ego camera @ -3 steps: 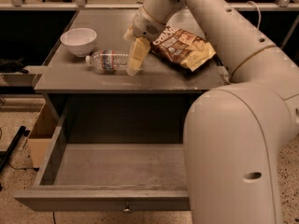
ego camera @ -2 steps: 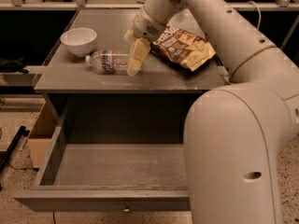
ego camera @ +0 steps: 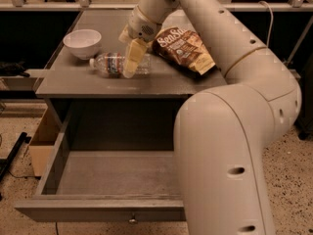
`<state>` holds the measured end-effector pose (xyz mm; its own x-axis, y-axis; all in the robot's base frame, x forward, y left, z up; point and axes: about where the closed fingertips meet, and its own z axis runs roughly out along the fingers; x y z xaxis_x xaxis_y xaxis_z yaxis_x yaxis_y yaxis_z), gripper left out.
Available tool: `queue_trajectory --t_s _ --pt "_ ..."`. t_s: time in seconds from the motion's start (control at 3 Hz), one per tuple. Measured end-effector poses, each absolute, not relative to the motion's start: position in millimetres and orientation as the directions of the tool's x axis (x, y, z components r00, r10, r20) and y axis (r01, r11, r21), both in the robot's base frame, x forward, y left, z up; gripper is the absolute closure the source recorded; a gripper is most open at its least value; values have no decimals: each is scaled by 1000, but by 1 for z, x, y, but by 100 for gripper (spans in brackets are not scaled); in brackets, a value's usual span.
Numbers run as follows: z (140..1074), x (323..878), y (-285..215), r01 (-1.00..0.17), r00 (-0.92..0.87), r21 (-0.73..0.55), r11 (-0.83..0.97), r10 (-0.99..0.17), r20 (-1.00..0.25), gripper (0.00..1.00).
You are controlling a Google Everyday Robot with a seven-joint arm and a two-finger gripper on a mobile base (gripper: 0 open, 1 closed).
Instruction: Place water bottle into top drawer
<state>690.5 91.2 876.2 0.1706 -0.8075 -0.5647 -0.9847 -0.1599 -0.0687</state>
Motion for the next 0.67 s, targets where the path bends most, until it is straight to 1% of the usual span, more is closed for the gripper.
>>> queue_trajectory --t_s 0.33,0.67 --pt "872 695 101 -982 182 -68 -174 -800 -572 0" --pt "854 703 72 -990 135 -49 -131 -800 -585 0"
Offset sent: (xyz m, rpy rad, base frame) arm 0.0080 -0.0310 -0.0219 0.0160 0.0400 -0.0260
